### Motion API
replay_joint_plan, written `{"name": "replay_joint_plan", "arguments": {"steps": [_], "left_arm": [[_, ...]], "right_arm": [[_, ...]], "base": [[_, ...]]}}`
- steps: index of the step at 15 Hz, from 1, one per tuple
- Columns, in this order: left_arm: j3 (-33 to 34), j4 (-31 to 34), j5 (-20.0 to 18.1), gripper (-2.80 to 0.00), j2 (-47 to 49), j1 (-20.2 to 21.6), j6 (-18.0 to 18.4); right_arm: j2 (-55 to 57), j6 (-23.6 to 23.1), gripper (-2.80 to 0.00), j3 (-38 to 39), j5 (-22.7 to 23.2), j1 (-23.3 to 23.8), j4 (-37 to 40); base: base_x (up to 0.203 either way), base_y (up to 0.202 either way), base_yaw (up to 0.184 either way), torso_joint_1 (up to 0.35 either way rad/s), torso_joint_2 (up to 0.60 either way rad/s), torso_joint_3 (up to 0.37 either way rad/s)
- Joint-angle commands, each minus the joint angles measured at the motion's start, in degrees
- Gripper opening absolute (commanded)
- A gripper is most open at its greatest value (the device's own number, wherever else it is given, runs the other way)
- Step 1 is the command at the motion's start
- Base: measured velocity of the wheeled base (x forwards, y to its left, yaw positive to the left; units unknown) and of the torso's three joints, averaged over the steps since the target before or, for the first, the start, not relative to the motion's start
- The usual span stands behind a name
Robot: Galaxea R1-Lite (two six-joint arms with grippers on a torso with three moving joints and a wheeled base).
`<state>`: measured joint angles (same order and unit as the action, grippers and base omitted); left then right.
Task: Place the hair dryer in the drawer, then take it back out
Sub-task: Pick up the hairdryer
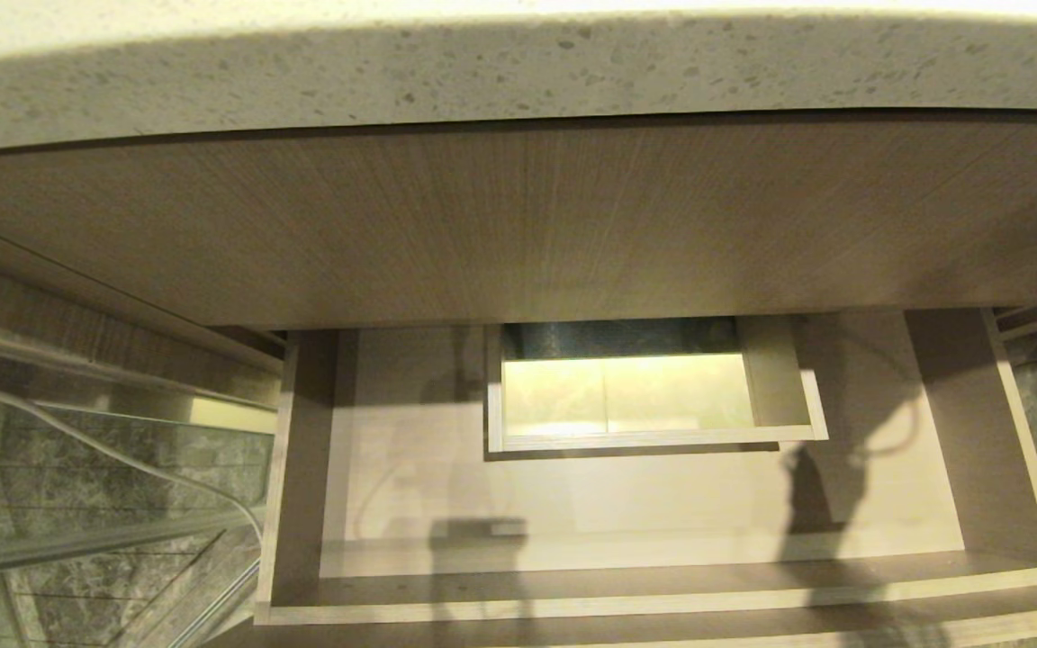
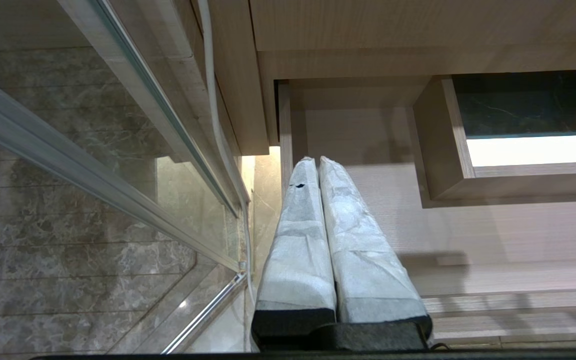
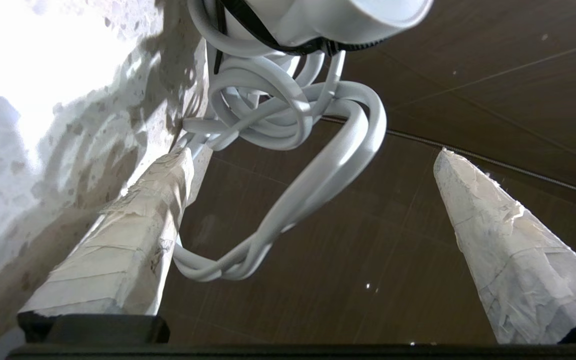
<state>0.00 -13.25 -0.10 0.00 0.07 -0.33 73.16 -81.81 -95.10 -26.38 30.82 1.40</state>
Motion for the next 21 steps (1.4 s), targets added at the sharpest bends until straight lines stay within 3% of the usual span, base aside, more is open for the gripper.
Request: {"name": "replay_joint_plan", "arguments": {"steps": [1, 3, 4, 21], "left_arm": [[2.29, -0.11, 0.01, -2.8, 0.0, 0.01, -0.02], [2.29, -0.11, 0.01, -2.8, 0.0, 0.01, -0.02], [2.29, -0.11, 0.01, -2.8, 0.0, 0.01, -0.02], [2.29, -0.11, 0.01, -2.8, 0.0, 0.01, -0.02]], "right_arm": [[0.89, -0.37, 0.0, 0.09, -0.16, 0.03, -0.34], [1.11, -0.37, 0.0, 0.35, -0.23, 0.03, -1.26], [1.11, -0.37, -2.8, 0.53, -0.25, 0.03, -1.57], [-2.44, -0.19, -2.8, 1.14, 0.9, -0.05, -3.32]], "base": [[0.0, 0.0, 0.0, 0.0, 0.0, 0.0], [0.0, 0.0, 0.0, 0.0, 0.0, 0.0], [0.0, 0.0, 0.0, 0.0, 0.0, 0.0], [0.0, 0.0, 0.0, 0.0, 0.0, 0.0]]}}
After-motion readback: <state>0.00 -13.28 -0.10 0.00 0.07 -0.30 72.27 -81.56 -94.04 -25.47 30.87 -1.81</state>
